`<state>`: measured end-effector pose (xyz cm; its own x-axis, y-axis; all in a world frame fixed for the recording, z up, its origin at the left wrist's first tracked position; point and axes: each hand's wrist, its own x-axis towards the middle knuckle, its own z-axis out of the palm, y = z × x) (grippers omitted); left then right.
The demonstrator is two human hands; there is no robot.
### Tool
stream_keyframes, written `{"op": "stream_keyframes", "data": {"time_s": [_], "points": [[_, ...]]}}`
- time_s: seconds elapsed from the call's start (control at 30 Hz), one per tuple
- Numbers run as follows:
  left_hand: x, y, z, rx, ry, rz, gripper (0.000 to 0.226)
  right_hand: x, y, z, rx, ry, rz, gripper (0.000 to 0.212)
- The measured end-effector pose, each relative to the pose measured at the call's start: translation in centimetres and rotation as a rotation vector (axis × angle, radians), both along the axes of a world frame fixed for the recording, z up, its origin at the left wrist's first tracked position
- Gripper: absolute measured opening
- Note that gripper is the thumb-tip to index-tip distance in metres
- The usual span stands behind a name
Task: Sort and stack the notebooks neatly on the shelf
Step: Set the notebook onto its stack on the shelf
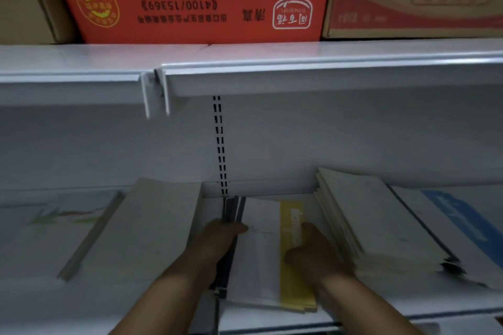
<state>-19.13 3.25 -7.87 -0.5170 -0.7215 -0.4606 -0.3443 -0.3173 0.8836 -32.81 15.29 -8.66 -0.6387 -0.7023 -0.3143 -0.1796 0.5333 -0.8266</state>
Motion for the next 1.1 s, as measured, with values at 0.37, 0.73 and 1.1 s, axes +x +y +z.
{"op": "stream_keyframes", "data": {"time_s": [0.37,0.73,1.1], "points": [[0.6,2.8,-0.5,-0.191,0.109,0.117,0.029,-0.4,1.0,-1.1,-0.26,-0.152,-0.034,0.052],[2.3,1.9,0.9,-0.47,0.4,0.017,0.036,1.7,0.5,0.8,-0.605,0.147,-0.124,0.067],[1.7,1.7,-0.7,-0.281,0.467,0.02,0.061,1.3,0.6,1.2,-0.672,0.191,-0.117,0.013]]}}
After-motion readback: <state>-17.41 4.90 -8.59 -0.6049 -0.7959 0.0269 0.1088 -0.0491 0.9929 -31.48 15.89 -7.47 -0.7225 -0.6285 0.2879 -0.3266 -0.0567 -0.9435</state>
